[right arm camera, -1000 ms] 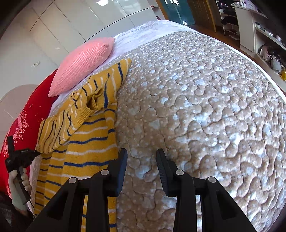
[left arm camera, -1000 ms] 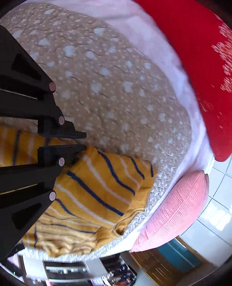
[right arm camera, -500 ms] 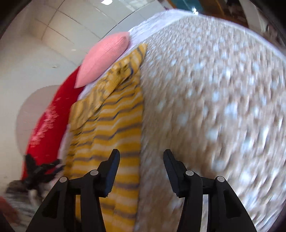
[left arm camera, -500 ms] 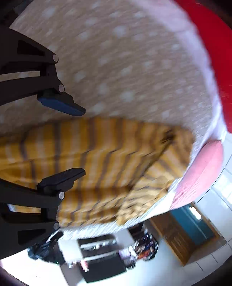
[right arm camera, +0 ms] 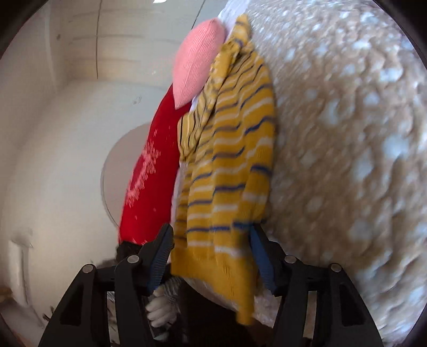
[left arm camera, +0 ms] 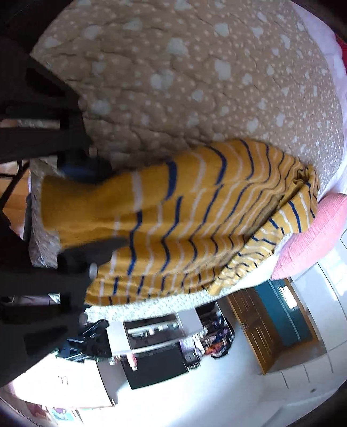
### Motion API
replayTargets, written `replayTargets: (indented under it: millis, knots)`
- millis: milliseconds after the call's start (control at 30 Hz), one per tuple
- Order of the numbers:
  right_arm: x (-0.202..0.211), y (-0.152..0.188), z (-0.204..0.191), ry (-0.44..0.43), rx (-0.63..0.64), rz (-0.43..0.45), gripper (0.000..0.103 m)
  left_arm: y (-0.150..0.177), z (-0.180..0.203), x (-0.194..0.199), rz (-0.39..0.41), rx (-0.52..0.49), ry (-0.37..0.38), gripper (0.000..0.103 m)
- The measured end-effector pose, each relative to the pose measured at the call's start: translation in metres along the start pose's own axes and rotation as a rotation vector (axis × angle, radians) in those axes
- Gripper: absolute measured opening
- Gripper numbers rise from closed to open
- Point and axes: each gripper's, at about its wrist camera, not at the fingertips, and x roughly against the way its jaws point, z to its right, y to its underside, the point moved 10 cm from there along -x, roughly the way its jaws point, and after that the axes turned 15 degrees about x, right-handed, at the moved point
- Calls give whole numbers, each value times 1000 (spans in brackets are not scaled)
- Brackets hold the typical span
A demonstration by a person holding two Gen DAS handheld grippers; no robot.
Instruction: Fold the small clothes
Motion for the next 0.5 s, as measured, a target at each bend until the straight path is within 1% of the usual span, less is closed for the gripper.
replayTargets:
  millis: [100,133,167,233,267,300,333,367,433,467,500]
  knots:
    - [-8,8,-7,52,48,-2,64,1,-1,-4,0,-6,-18,30]
    - [-9,8,-7,66,54,1,64,-1,-2,-7,1,-3,-25,33]
    - [-10,9,-8,86,58,4,64,0,-2,-10,-6,1,-24,39]
    - [-12,10,-9,122,69,13,64,-1,1,-13,-7,-7,-10,47]
    - [-15,10,-10,143,79,18,64,-1,3,-14,-4,-20,-12,50]
    - [-14,12,-11,183,98,25,64,-1,3,-13,1,-35,-19,50]
    - [-14,13,-7,215,106,30,64,-1,4,-14,6,-48,-29,50]
    - [-12,15,-5,266,117,36,64,0,5,-16,10,-61,-41,50]
    - [-15,15,1,335,137,35,60,0,6,-18,20,-75,-64,49]
    - [-16,15,2,348,149,47,59,-2,6,-19,22,-72,-76,39]
    - [-14,15,4,365,156,63,59,-4,3,-19,30,-62,-104,30]
